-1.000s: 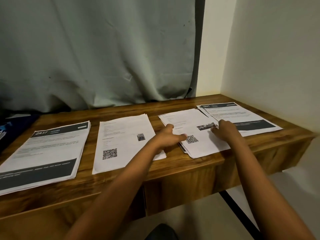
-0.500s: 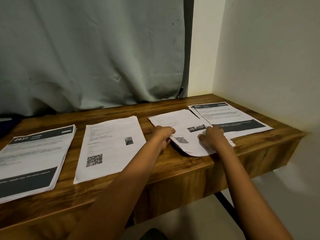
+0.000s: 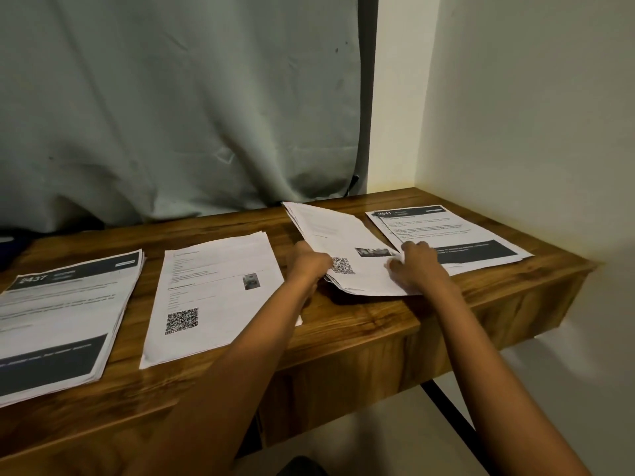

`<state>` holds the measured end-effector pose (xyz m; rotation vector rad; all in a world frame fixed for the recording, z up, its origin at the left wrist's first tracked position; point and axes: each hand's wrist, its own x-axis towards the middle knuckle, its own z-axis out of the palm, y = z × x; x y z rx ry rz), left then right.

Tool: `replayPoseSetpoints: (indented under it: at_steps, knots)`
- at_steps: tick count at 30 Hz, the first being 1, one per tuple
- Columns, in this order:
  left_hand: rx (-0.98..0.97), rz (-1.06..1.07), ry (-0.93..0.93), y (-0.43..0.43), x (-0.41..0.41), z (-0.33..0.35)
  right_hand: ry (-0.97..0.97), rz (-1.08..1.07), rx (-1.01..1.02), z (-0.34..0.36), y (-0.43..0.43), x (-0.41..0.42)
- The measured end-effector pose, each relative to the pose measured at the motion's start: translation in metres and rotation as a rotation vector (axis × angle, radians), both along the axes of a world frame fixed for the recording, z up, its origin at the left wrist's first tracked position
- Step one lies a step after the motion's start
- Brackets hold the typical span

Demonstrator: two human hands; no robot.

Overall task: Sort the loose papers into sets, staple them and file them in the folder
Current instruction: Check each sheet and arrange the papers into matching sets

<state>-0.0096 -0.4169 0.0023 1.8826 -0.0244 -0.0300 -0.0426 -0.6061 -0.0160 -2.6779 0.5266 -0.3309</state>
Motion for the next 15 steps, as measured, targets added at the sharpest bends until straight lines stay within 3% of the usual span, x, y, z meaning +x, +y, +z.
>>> replayPoseSetpoints:
  at_steps: [3, 8, 15]
  knots:
    - [-0.003, -0.005, -0.019, 0.027, -0.004, 0.009, -0.167, 0.026, 0.101, 0.008, 0.005, -0.004]
    - [0.020, 0.014, -0.033, 0.071, -0.013, 0.001, -0.086, 0.172, 0.295, 0.009, 0.024, -0.014]
    - [0.295, 0.029, -0.157, 0.087, -0.020, -0.008, 0.056, 0.142, 0.139, -0.001, 0.056, -0.023]
